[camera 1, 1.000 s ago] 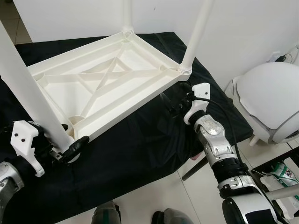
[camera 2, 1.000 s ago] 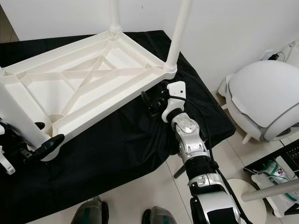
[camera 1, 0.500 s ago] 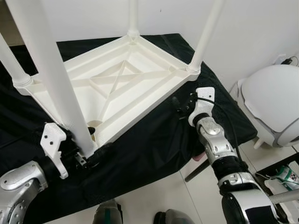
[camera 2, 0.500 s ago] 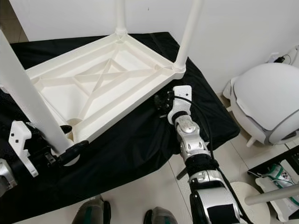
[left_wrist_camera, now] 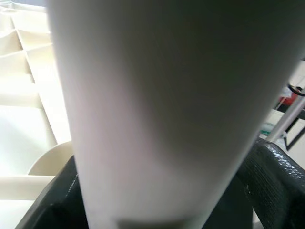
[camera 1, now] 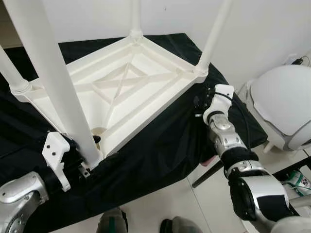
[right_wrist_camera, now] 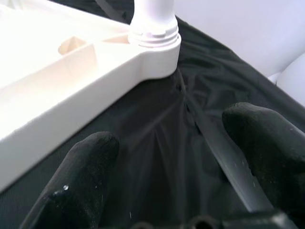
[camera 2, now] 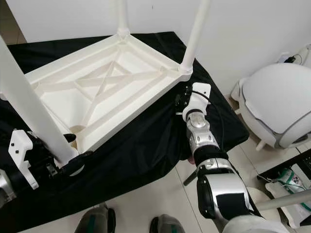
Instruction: Building children table
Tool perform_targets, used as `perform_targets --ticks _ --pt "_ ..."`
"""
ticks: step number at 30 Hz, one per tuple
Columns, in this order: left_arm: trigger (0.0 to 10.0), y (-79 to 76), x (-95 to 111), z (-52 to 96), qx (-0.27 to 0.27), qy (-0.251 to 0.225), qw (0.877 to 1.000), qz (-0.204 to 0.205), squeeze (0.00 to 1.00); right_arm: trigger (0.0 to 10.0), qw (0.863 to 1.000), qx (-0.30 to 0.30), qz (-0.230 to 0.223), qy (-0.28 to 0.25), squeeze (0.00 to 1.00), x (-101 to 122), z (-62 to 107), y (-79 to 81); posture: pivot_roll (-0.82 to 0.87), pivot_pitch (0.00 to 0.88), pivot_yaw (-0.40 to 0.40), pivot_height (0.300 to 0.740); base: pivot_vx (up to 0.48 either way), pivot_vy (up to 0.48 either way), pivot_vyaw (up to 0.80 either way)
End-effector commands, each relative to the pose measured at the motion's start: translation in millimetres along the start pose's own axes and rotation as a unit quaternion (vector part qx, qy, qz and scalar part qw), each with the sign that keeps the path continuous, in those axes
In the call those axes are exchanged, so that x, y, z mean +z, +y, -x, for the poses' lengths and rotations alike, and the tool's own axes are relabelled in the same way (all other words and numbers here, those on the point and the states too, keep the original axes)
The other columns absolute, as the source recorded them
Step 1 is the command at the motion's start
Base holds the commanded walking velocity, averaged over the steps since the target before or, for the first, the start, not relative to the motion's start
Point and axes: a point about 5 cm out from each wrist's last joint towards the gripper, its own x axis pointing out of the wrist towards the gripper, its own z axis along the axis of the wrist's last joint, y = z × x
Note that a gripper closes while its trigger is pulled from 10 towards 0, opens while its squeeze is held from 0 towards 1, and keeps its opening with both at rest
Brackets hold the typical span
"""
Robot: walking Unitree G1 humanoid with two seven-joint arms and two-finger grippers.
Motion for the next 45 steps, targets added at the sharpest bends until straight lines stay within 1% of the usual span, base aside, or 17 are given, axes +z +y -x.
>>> perform_targets --ticks 1,2,6,13,17,21,27,28,29,32,37,38,39,41,45 --pt "10.0 -12.9 4.6 -2.7 -0.040 -0.002 0.999 0.005 0.00 10.0 1.000 -0.013 -0.003 0.004 0.00 2.9 -3.9 -3.5 0.11 0.084 -0.036 0.740 0.000 0.000 0.00" --pt "10.0 -12.9 4.6 -2.7 -0.040 -0.002 0.999 0.005 0.00 10.0 1.000 -0.013 -0.003 0.004 0.00 2.9 -3.9 -3.5 0.11 0.084 -0.036 0.740 0.000 0.000 0.00" --pt "10.0 -24.3 3.3 3.6 -0.060 0.003 0.998 0.022 0.00 10.0 1.000 -0.024 -0.011 0.011 0.00 8.0 -8.8 -6.0 0.12 0.125 -0.039 0.740 0.000 0.000 0.00" --pt "10.0 -32.6 3.5 5.6 -0.062 0.006 0.998 0.031 0.00 10.0 0.999 -0.035 -0.010 0.026 0.00 9.2 -12.5 -11.9 0.13 0.155 -0.041 0.740 0.000 0.000 0.00" --pt "10.0 -34.0 5.1 5.8 -0.061 0.006 0.998 0.034 0.00 10.0 0.999 -0.033 -0.009 0.031 0.00 10.1 -13.8 -11.4 0.13 0.159 -0.041 0.740 0.000 0.000 0.00" --pt "10.0 -35.1 7.6 6.6 -0.061 0.004 0.998 0.034 0.00 10.0 1.000 -0.017 -0.004 0.024 0.00 13.7 -14.8 -8.1 0.13 0.158 -0.042 0.740 0.000 0.000 0.00" --pt "10.0 -35.2 9.1 6.0 -0.060 0.001 0.998 0.033 0.00 10.0 1.000 -0.008 -0.015 0.025 0.00 17.3 -16.2 -5.3 0.14 0.155 -0.044 0.740 0.000 0.000 0.00" --pt "10.0 -35.5 9.9 5.7 -0.059 0.000 0.998 0.031 0.00 10.0 1.000 0.002 -0.015 0.023 0.00 20.2 -16.9 -1.5 0.14 0.154 -0.046 0.740 0.000 0.000 0.00" --pt "10.0 -35.5 9.9 5.7 -0.059 0.000 0.998 0.031 0.00 10.0 1.000 0.002 -0.015 0.023 0.00 20.2 -16.9 -1.5 0.14 0.154 -0.046 0.740 0.000 0.000 0.00" --pt "10.0 -36.9 13.8 3.5 -0.055 -0.009 0.998 0.025 0.00 10.0 0.999 0.039 -0.009 0.017 0.00 28.2 -17.9 13.7 0.15 0.156 -0.055 0.740 0.000 0.000 0.00" --pt "10.0 -38.2 15.8 2.1 -0.055 -0.012 0.998 0.023 0.00 10.0 0.998 0.055 -0.008 0.012 0.00 31.7 -18.0 20.2 0.16 0.156 -0.061 0.740 0.000 0.000 0.00" --pt "10.0 -39.1 16.6 1.5 -0.054 -0.014 0.998 0.023 0.00 10.0 0.998 0.066 -0.009 0.007 0.00 34.8 -18.1 24.5 0.16 0.155 -0.066 0.740 0.000 0.000 0.00" --pt "10.0 -39.1 16.6 1.5 -0.054 -0.014 0.998 0.023 0.00 10.0 0.998 0.066 -0.009 0.007 0.00 34.8 -18.1 24.5 0.16 0.155 -0.066 0.740 0.000 0.000 0.00" --pt "10.0 -41.8 18.9 1.3 -0.053 -0.020 0.998 0.022 0.00 10.0 0.996 0.088 -0.008 0.003 0.00 41.0 -17.8 36.2 0.17 0.156 -0.072 0.740 0.000 0.000 0.00" --pt "10.0 -43.3 20.5 0.6 -0.052 -0.024 0.998 0.020 0.00 10.0 0.995 0.096 -0.008 0.005 0.00 43.4 -17.6 41.8 0.18 0.159 -0.076 0.740 0.000 0.000 0.00"
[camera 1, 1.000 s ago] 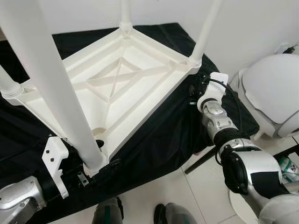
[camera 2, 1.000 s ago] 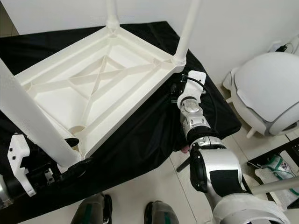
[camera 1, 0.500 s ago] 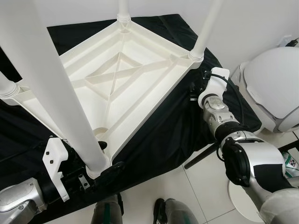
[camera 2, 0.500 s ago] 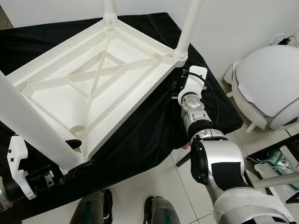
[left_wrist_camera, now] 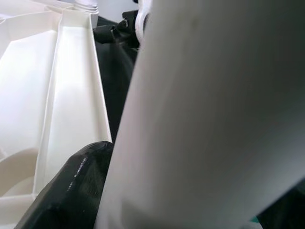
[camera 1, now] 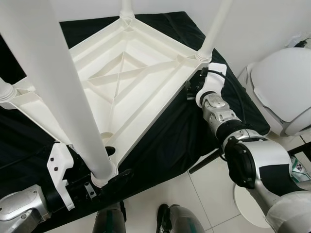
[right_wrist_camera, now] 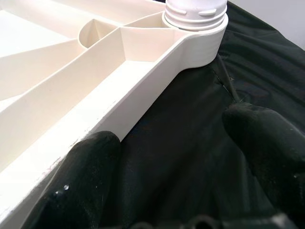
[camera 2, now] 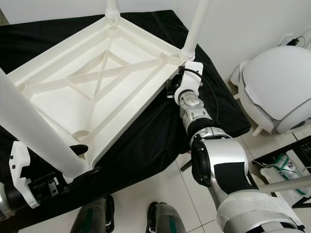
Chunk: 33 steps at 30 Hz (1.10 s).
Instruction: Building children table
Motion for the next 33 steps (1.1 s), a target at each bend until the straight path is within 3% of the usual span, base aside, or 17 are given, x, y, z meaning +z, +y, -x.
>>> perform_targets --ticks 1,5,9,10,11,12,19,33 --pt "10.0 -3.8 3.4 -5.6 0.019 -0.004 1.000 -0.003 0.00 10.0 1.000 0.025 0.002 0.000 0.00 4.4 -1.0 11.4 0.18 0.159 -0.076 0.740 0.000 0.000 0.00" --pt "10.0 -6.7 5.5 -7.0 0.021 -0.010 1.000 -0.004 0.00 10.0 0.998 0.056 -0.013 0.002 0.00 8.2 -1.1 27.8 0.19 0.166 -0.078 0.740 0.000 0.000 0.00" --pt "10.0 -7.9 6.1 -7.2 0.020 -0.011 1.000 -0.003 0.00 10.0 0.998 0.066 -0.020 0.002 0.00 9.4 -0.9 33.2 0.19 0.166 -0.078 0.740 0.000 0.000 0.00" --pt "10.0 -10.1 7.1 -7.4 0.017 -0.013 1.000 -0.001 0.00 10.0 0.995 0.096 -0.025 -0.001 0.00 13.6 0.1 48.6 0.20 0.166 -0.080 0.740 0.000 0.000 0.00" --pt "10.0 -10.1 7.1 -7.4 0.017 -0.013 1.000 -0.001 0.00 10.0 0.995 0.096 -0.025 -0.001 0.00 13.6 0.1 48.6 0.20 0.166 -0.080 0.740 0.000 0.000 0.00" --pt "10.0 -11.0 7.6 -7.1 0.016 -0.015 1.000 -0.001 0.00 10.0 0.992 0.124 -0.030 -0.005 0.00 16.5 1.4 59.7 0.21 0.165 -0.081 0.740 0.000 0.000 0.00" --pt "10.0 -13.1 8.6 -7.0 0.016 -0.018 1.000 0.000 0.00 10.0 0.981 0.193 -0.033 -0.017 0.00 24.3 6.4 88.2 0.21 0.159 -0.082 0.740 0.000 0.000 0.00" --pt "10.0 -12.4 10.0 -7.4 0.024 -0.022 0.999 0.000 0.00 10.0 0.986 0.163 0.014 -0.022 0.00 28.9 5.7 91.8 0.22 0.157 -0.085 0.740 0.000 0.000 0.00"
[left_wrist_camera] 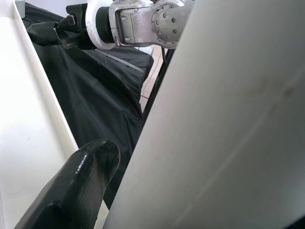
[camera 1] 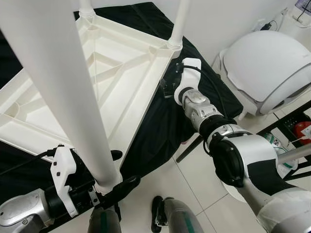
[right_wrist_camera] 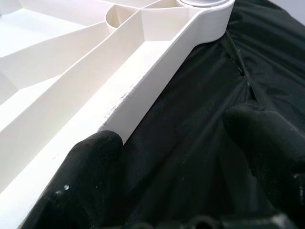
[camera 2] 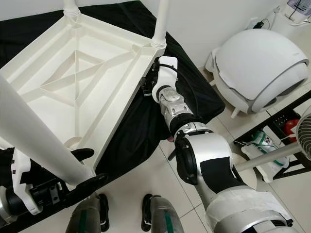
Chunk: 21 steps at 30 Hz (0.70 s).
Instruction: Building children table
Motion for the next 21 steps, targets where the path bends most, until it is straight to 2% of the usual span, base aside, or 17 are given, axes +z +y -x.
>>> perform_targets --ticks 1,9,16,21 --pt "10.0 -1.1 6.4 -5.4 0.037 -0.013 0.999 -0.011 0.00 10.0 0.998 0.054 0.011 -0.010 0.00 10.7 -2.5 30.7 0.22 0.157 -0.085 0.740 0.000 0.000 0.00" --pt "10.0 -2.7 5.8 -5.1 0.041 -0.012 0.999 -0.009 0.00 10.0 0.998 0.058 0.012 -0.009 0.00 11.2 -2.5 36.6 0.23 0.169 -0.084 0.740 0.000 0.000 0.00" --pt "10.0 -5.5 5.8 -4.0 0.042 -0.008 0.999 -0.006 0.00 10.0 0.995 0.100 -0.005 -0.019 0.00 18.3 -2.2 56.1 0.23 0.185 -0.080 0.740 0.000 0.000 0.00" --pt "10.0 -5.5 6.0 -2.9 0.043 -0.007 0.999 -0.005 0.00 10.0 0.993 0.115 -0.019 -0.023 0.00 21.4 -2.0 61.1 0.23 0.191 -0.077 0.740 0.000 0.000 0.00"
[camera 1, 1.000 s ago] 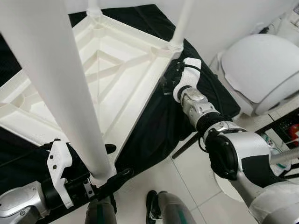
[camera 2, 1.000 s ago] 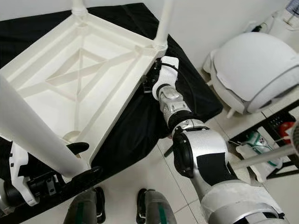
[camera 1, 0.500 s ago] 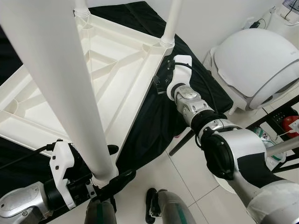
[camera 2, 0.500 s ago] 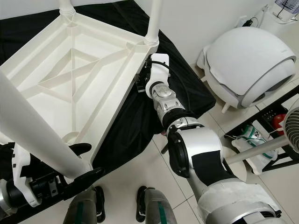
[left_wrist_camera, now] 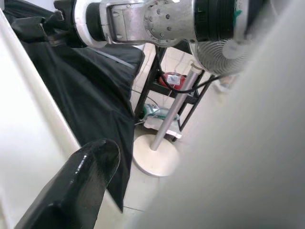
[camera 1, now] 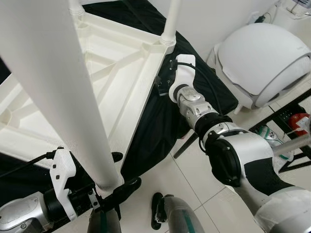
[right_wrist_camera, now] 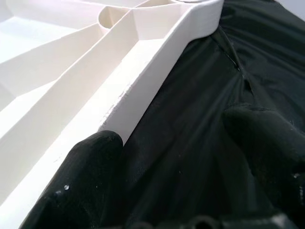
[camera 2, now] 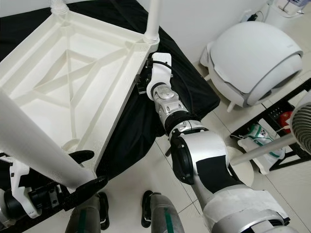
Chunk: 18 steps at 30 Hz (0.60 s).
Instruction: Building children table
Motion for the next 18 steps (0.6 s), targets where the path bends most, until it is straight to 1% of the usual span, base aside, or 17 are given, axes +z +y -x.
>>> perform_targets --ticks 1,3,5,8,10,12,14,16,18 --pt "10.0 -0.3 4.1 -4.3 0.043 -0.008 0.999 -0.004 0.00 10.0 0.995 0.095 -0.015 -0.014 0.00 12.3 -2.5 43.6 0.22 0.197 -0.076 0.740 0.000 0.000 0.00" --pt "10.0 -0.7 4.2 -3.8 0.043 -0.008 0.999 -0.003 0.00 10.0 0.993 0.112 -0.042 -0.021 0.00 16.4 -2.6 48.5 0.22 0.201 -0.074 0.740 0.000 0.000 0.00" --pt "10.0 -0.7 4.2 -3.8 0.043 -0.008 0.999 -0.003 0.00 10.0 0.993 0.112 -0.042 -0.021 0.00 16.4 -2.6 48.5 0.22 0.201 -0.074 0.740 0.000 0.000 0.00" --pt "10.0 0.0 4.4 -3.8 0.042 -0.007 0.999 -0.002 0.00 10.0 0.986 0.145 -0.078 -0.035 0.00 23.7 -2.3 59.2 0.22 0.209 -0.066 0.740 0.000 0.000 0.00" --pt "10.0 0.0 4.4 -3.8 0.042 -0.007 0.999 -0.002 0.00 10.0 0.986 0.145 -0.078 -0.035 0.00 23.7 -2.3 59.2 0.22 0.209 -0.066 0.740 0.000 0.000 0.00" --pt "10.0 0.5 4.7 -3.7 0.041 -0.006 0.999 -0.002 0.00 10.0 0.982 0.165 -0.082 -0.039 0.00 26.5 -1.7 67.8 0.21 0.209 -0.065 0.740 0.000 0.000 0.00" --pt "10.0 1.2 4.7 -3.7 0.042 -0.006 0.999 -0.003 0.00 10.0 0.981 0.174 -0.078 -0.036 0.00 26.5 -1.2 72.6 0.21 0.209 -0.065 0.740 0.000 0.000 0.00" --pt "10.0 1.5 4.7 -3.7 0.043 -0.005 0.999 -0.003 0.00 10.0 0.981 0.177 -0.078 -0.034 0.00 26.2 -1.1 74.1 0.21 0.209 -0.065 0.740 0.000 0.000 0.00" --pt "10.0 2.6 4.9 -4.1 0.046 -0.006 0.999 -0.004 0.00 10.0 0.977 0.196 -0.074 -0.027 0.00 24.9 0.0 80.7 0.21 0.209 -0.065 0.740 0.000 0.000 0.00"
